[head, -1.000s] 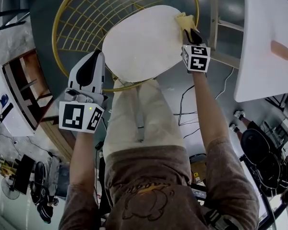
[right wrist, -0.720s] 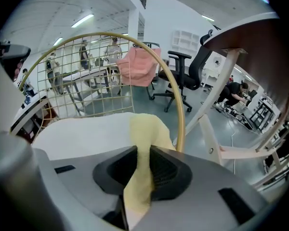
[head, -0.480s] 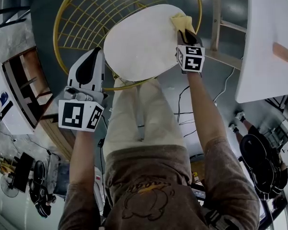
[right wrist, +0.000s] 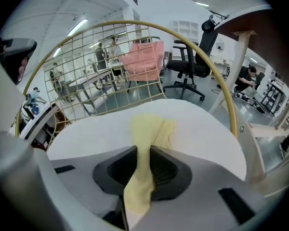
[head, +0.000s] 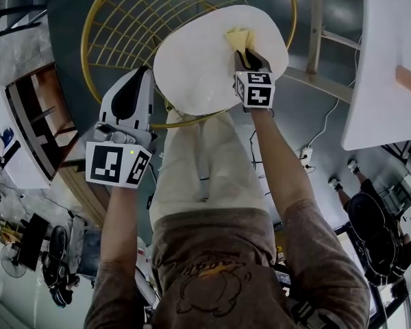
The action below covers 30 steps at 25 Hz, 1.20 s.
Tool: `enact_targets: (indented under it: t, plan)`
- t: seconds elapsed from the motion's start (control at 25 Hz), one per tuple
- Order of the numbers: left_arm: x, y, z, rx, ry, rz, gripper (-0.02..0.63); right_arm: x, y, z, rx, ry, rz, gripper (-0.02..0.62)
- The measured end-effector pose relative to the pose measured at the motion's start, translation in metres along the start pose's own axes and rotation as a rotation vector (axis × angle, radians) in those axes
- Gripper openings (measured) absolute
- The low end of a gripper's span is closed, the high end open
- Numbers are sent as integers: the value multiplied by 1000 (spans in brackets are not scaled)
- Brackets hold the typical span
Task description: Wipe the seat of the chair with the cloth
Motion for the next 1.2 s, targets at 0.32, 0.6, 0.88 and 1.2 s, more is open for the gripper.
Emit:
enact_targets:
  t: [0.32, 0.6, 0.88, 1.2]
  plan:
    - [-6, 1, -6, -6, -10, 19, 8, -35, 8, 3, -6, -61, -8, 95]
    - [-7, 3, -8, 3, -22, 2, 8, -52, 11, -3, -4, -107, -5, 95]
    - [-6, 3, -8, 13, -22, 3, 9, -80, 22, -7, -31, -187, -42, 95]
    - [-8, 5, -15, 17, -35, 3, 8, -122, 29, -8, -81, -302, -61, 95]
Point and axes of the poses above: the fingertips, and each gripper's own axes: z forward along the fingers, x to its right, y out of its underside, the point moved 9 cm from there along -z, backward along the fingers, and after that the axes turned 5 degrees about x, right-handed, at the moved point
